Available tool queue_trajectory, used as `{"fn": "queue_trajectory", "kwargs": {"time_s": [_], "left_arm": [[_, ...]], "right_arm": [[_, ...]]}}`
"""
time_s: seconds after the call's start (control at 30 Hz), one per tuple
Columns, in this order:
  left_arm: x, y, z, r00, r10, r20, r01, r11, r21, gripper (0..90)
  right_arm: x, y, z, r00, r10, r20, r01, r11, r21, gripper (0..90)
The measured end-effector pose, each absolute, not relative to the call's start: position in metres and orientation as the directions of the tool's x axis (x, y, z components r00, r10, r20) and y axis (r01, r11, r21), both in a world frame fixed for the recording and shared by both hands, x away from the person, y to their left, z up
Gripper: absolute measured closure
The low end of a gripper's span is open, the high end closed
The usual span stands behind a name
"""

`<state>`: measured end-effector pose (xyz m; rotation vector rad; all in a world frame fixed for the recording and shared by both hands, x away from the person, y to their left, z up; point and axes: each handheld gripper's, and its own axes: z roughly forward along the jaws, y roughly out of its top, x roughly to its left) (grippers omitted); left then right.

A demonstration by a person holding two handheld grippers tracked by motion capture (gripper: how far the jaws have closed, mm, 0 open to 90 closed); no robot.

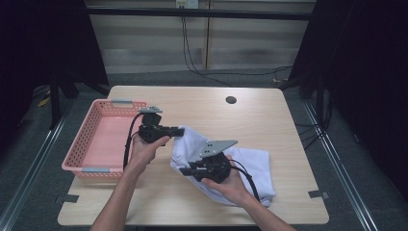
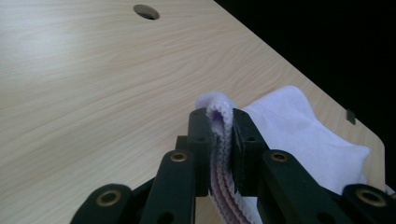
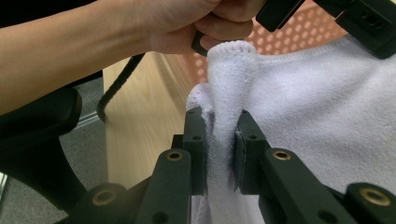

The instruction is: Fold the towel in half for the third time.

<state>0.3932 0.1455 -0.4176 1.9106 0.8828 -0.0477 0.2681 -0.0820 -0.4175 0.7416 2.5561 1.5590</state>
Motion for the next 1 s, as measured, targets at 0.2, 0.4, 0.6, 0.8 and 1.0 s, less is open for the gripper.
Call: {"fn": "queue_trajectory", "kwargs": {"time_s": [0.2, 0.4, 0.6, 0.8, 1.0], "left_arm": [[0.387, 0.175, -0.4, 0.726, 0.566, -0.391, 0.585, -0.207, 0.784, 80.3], [0.374, 0.191, -0.368, 0.735, 0.589, -0.335, 0.54, -0.21, 0.815, 80.5], [0.371, 0.183, -0.36, 0.734, 0.602, -0.313, 0.537, -0.234, 0.81, 80.3], [0.376, 0.147, -0.396, 0.739, 0.575, -0.352, 0.559, -0.231, 0.796, 80.0], [0.38, 0.1, -0.405, 0.765, 0.537, -0.356, 0.563, -0.29, 0.774, 79.1]], "right_arm": [[0.27, -0.058, -0.407, -0.898, 0.396, 0.195, 0.346, 0.359, 0.867, 78.2], [0.268, -0.031, -0.39, -0.923, 0.341, 0.179, 0.298, 0.34, 0.892, 78.5], [0.262, -0.026, -0.379, -0.926, 0.337, 0.171, 0.276, 0.295, 0.915, 78.8], [0.257, -0.054, -0.402, -0.899, 0.393, 0.192, 0.317, 0.281, 0.906, 78.7], [0.241, -0.099, -0.412, -0.864, 0.468, 0.187, 0.341, 0.269, 0.901, 77.1]]}}
